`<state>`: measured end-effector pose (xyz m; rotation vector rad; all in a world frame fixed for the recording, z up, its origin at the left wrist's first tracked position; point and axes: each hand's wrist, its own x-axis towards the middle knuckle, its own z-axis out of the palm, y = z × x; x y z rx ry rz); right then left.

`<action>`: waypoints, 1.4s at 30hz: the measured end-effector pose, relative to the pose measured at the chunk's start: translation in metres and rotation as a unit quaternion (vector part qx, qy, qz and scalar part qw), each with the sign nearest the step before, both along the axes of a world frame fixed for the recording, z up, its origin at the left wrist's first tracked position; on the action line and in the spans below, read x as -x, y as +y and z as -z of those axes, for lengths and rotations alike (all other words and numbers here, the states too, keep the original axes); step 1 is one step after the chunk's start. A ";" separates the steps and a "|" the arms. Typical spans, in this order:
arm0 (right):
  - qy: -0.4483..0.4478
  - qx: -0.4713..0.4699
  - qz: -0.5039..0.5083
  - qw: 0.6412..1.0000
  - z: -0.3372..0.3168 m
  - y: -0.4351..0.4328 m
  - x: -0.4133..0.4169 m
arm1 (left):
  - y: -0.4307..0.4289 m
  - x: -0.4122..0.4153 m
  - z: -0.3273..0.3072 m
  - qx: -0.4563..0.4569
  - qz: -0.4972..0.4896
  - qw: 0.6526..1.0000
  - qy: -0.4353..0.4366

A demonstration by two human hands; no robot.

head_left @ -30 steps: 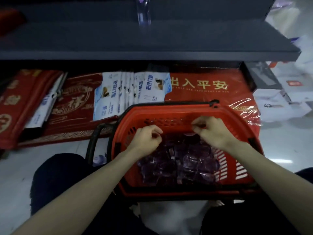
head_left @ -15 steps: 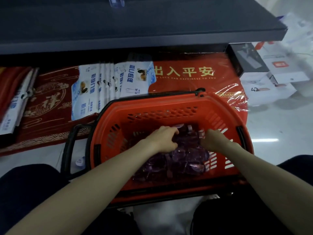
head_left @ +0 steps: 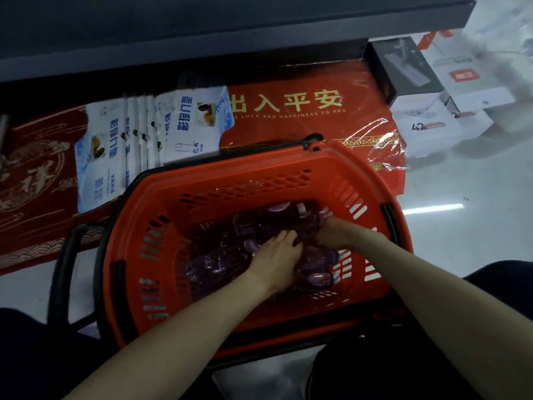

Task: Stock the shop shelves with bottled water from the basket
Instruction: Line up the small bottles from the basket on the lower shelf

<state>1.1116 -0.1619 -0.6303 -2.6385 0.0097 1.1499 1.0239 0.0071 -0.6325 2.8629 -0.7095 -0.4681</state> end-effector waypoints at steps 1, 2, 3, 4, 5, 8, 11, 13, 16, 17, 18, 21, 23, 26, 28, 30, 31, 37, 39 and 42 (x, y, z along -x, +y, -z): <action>-0.001 -0.004 -0.001 1.000 -0.003 0.003 0.000 | -0.003 -0.001 0.000 -0.020 0.002 1.000 0.001; -0.007 -0.005 -0.016 1.000 -0.005 0.006 0.000 | -0.005 -0.001 0.000 -0.047 0.008 0.999 -0.006; -0.015 -0.013 -0.030 0.999 -0.007 0.008 0.000 | -0.007 -0.002 -0.001 -0.071 0.013 0.997 -0.009; -0.021 -0.027 -0.037 0.999 -0.006 0.008 0.000 | -0.009 -0.002 -0.002 -0.077 0.007 0.997 -0.006; -0.024 -0.040 -0.041 0.998 -0.003 0.007 0.000 | -0.011 -0.003 -0.003 -0.076 -0.003 0.997 0.003; -0.032 -0.025 -0.082 0.996 0.005 0.006 0.000 | -0.015 -0.006 -0.008 -0.068 -0.027 0.996 0.048; -0.037 0.016 -0.088 0.995 -0.005 0.015 0.002 | -0.014 -0.006 -0.023 -0.079 -0.033 0.992 0.090; -0.044 0.034 -0.113 0.992 -0.011 0.021 0.003 | -0.008 -0.003 -0.035 -0.079 -0.032 0.989 0.121; -0.055 0.043 -0.156 0.985 -0.023 0.026 0.001 | 0.005 0.003 -0.044 -0.044 -0.066 0.982 0.171; -0.066 0.039 -0.167 0.983 -0.030 0.026 0.001 | 0.010 0.004 -0.045 -0.021 -0.092 0.976 0.197; -0.079 0.029 -0.175 0.981 -0.040 0.026 0.001 | 0.016 0.004 -0.046 -0.004 -0.118 0.969 0.216; -0.108 0.005 -0.175 0.979 -0.064 0.027 0.004 | 0.035 0.000 -0.045 0.022 -0.151 0.962 0.228; -0.134 -0.007 -0.168 0.977 -0.079 0.030 0.010 | 0.052 -0.004 -0.043 0.055 -0.155 0.953 0.256; -0.190 -0.050 -0.144 0.970 -0.096 0.035 0.018 | 0.079 -0.007 -0.057 0.145 -0.151 0.918 0.337; -0.235 -0.069 -0.130 0.961 -0.106 0.034 0.021 | 0.093 -0.007 -0.076 0.164 -0.165 0.893 0.384; -0.280 -0.075 -0.139 0.947 -0.113 0.030 0.023 | 0.107 -0.005 -0.100 0.200 -0.185 0.857 0.437; -0.292 -0.077 -0.140 0.943 -0.117 0.028 0.023 | 0.114 -0.004 -0.111 0.224 -0.187 0.840 0.458; -0.254 -0.158 -0.038 0.954 -0.145 0.019 0.025 | 0.161 0.004 -0.145 0.415 -0.260 0.721 0.491; -0.274 -0.220 -0.004 0.936 -0.151 0.017 0.026 | 0.163 0.006 -0.145 0.497 -0.264 0.665 0.491; -0.312 -0.297 0.065 0.900 -0.157 0.019 0.025 | 0.151 0.003 -0.152 0.566 -0.281 0.605 0.485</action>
